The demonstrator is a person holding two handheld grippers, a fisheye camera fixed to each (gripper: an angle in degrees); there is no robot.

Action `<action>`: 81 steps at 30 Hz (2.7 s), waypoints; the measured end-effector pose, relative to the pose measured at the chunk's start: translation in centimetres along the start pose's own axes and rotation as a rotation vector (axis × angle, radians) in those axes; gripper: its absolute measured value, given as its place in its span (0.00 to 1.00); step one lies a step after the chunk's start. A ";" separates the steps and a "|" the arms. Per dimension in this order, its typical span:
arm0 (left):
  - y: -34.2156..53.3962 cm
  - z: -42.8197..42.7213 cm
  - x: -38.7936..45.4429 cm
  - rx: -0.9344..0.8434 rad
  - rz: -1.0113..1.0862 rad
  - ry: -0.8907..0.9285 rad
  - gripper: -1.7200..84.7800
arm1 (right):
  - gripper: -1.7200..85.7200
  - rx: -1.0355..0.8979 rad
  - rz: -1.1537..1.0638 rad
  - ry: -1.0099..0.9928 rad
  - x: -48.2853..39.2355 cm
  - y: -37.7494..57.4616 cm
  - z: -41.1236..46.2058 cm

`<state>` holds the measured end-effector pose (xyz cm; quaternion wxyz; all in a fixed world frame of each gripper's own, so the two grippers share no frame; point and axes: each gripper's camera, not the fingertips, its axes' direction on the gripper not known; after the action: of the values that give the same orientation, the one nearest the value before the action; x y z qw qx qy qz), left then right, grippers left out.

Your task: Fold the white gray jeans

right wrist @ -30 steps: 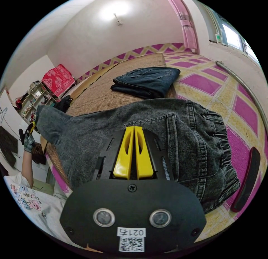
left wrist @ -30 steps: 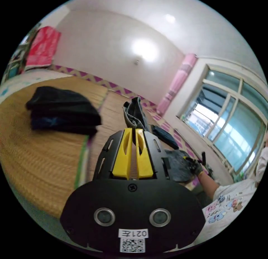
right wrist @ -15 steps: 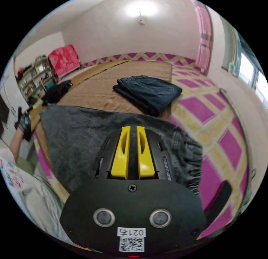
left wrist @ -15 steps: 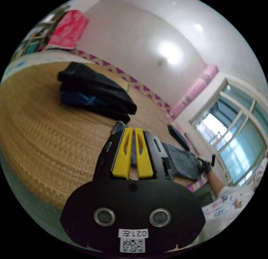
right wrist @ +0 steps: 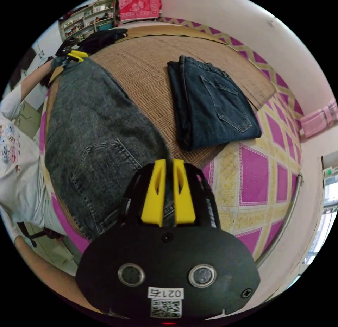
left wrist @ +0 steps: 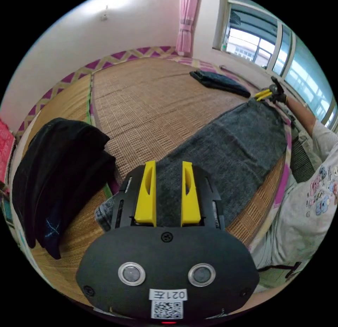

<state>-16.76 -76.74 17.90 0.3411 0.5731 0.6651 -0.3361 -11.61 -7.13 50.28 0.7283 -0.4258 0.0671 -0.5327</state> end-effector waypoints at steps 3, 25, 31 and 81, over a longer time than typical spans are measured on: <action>0.5 0.7 -0.1 -0.005 0.015 0.012 0.15 | 0.03 0.034 -0.034 -0.009 -0.2 0.6 -1.3; 4.7 -2.6 1.2 -0.032 0.069 -0.051 0.06 | 0.01 0.250 0.053 -0.008 -3.1 6.8 -8.2; 10.8 -10.8 1.3 0.258 0.012 0.055 0.01 | 0.01 0.318 0.064 -0.009 -3.9 9.0 -10.5; 51.1 -24.3 3.8 0.457 -0.635 0.094 0.01 | 0.01 0.287 0.717 0.031 -11.0 28.8 -3.7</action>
<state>31.82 -48.33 24.98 0.0528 0.4148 0.7321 -0.5377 2.38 1.95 24.14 0.9194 -0.2609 0.1473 -0.2547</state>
